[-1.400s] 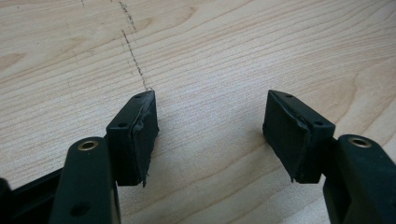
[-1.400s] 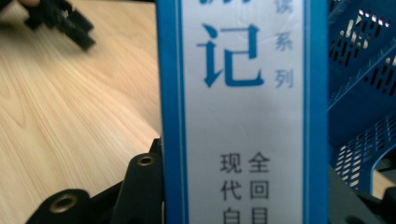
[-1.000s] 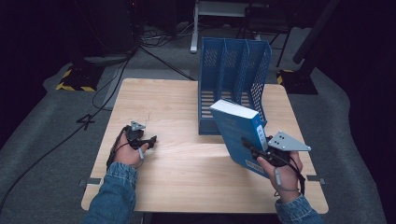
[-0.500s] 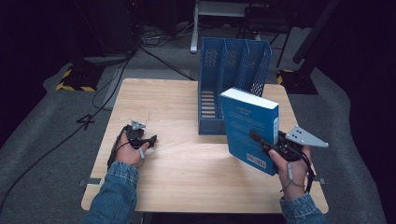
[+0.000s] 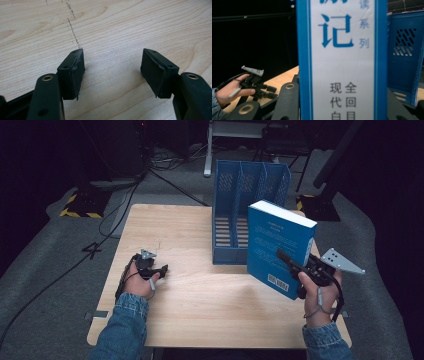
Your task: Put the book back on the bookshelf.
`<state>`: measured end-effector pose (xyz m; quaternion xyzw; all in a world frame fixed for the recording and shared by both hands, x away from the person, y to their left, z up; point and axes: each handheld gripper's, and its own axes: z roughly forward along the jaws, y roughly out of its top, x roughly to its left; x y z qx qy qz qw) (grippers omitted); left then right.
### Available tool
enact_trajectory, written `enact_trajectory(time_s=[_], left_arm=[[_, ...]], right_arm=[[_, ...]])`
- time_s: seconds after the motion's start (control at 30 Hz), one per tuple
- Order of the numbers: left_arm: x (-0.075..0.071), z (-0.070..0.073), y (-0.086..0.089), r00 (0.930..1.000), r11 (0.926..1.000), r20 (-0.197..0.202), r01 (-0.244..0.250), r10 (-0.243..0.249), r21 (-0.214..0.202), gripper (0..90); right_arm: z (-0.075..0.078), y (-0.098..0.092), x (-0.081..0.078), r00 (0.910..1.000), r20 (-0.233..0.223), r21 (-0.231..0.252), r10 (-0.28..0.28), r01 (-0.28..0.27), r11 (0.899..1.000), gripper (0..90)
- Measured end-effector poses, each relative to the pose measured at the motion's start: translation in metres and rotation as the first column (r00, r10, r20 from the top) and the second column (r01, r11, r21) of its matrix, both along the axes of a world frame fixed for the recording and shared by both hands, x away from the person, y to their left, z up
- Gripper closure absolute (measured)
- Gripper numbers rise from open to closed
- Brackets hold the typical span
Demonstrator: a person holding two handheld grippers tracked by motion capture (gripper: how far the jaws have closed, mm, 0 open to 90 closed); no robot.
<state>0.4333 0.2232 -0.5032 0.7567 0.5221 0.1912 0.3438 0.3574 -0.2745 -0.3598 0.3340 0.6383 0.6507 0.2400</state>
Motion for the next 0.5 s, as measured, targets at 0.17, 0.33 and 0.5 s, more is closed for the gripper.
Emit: enact_trajectory(time_s=[0.17,0.33,0.5], left_arm=[[0.0,0.0,0.0,1.0,1.0,0.001,-0.002,0.002,-0.002,36.3],[0.001,0.0,0.0,1.0,1.0,0.001,-0.002,0.002,0.0,36.2],[0.001,0.0,-0.001,1.0,0.9999,0.004,-0.003,0.003,0.01,36.2]], right_arm=[[0.003,0.0,0.005,0.9997,0.009,0.025,-0.022,0.021,0.999,62.0],[0.01,0.004,0.014,0.9975,0.04,0.049,-0.058,0.056,0.997,61.9],[0.019,0.01,0.029,0.9947,0.056,0.065,-0.086,0.082,0.994,61.9]])
